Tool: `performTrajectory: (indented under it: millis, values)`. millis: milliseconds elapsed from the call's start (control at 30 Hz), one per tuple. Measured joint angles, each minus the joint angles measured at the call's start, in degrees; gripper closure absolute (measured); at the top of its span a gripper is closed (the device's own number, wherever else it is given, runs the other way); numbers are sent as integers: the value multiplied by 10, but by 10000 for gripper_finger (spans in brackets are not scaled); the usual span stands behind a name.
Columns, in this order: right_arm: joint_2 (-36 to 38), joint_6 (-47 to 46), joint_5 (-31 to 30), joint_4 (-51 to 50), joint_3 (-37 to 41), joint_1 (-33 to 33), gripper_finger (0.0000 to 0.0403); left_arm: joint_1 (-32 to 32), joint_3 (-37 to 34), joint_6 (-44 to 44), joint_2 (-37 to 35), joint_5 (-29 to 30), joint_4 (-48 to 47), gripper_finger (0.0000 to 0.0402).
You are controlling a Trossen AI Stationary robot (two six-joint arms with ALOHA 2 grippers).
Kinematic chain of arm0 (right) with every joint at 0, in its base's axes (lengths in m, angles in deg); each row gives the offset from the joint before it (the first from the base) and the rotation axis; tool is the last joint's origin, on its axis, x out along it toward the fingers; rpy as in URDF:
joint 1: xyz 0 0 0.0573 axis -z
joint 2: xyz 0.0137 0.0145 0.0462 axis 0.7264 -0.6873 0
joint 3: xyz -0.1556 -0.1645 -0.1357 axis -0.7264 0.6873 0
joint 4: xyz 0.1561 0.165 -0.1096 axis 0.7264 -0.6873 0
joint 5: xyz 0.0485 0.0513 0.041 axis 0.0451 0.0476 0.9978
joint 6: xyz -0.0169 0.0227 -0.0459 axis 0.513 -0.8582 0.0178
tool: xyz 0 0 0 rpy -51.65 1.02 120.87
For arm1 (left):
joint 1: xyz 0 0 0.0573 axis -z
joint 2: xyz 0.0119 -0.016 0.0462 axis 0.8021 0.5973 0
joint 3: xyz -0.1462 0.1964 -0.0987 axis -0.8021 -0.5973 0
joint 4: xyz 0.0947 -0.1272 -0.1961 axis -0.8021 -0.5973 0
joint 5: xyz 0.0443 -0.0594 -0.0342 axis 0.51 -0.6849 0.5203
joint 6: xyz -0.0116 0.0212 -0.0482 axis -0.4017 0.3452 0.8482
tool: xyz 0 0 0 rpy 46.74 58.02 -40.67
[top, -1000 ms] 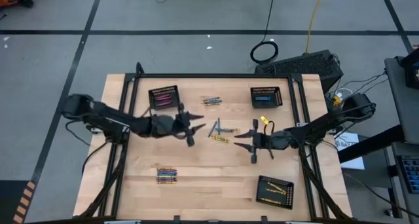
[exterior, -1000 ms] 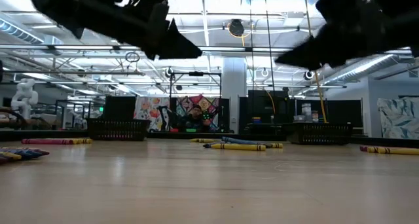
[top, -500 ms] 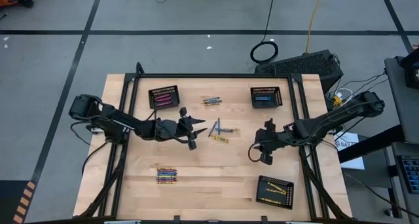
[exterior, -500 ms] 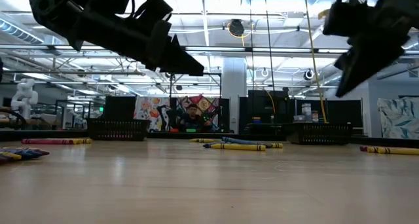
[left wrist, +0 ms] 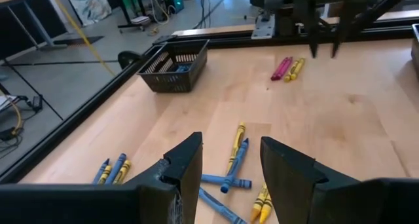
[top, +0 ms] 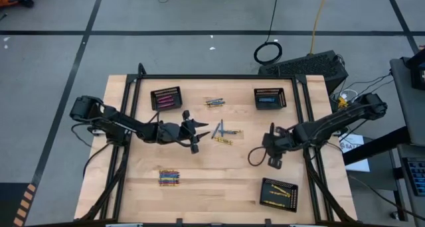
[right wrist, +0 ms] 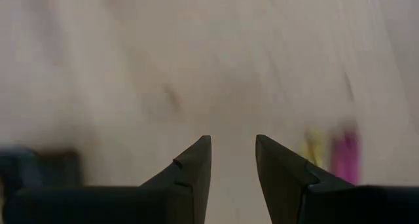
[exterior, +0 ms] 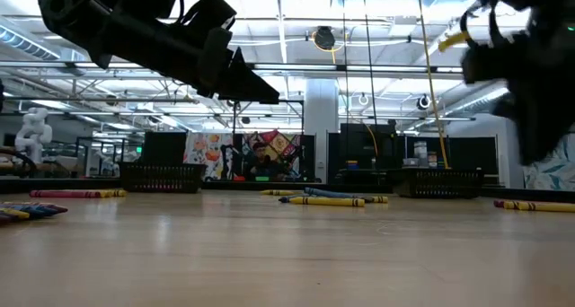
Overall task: Sort crayons
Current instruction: Put the yellow crayon into the bottom black bin
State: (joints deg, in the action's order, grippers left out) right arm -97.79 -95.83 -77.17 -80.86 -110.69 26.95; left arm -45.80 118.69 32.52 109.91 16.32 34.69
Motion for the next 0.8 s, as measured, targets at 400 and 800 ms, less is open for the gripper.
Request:
performTrajectory:
  millis: [400,800]
  values:
    - [0,-6,-3,48,82,-4,298,33,1,1,-47,-4,-76,246]
    - [-12,306,-149,512,83,-3,298,193,154,254,-125,-15,-672,246]
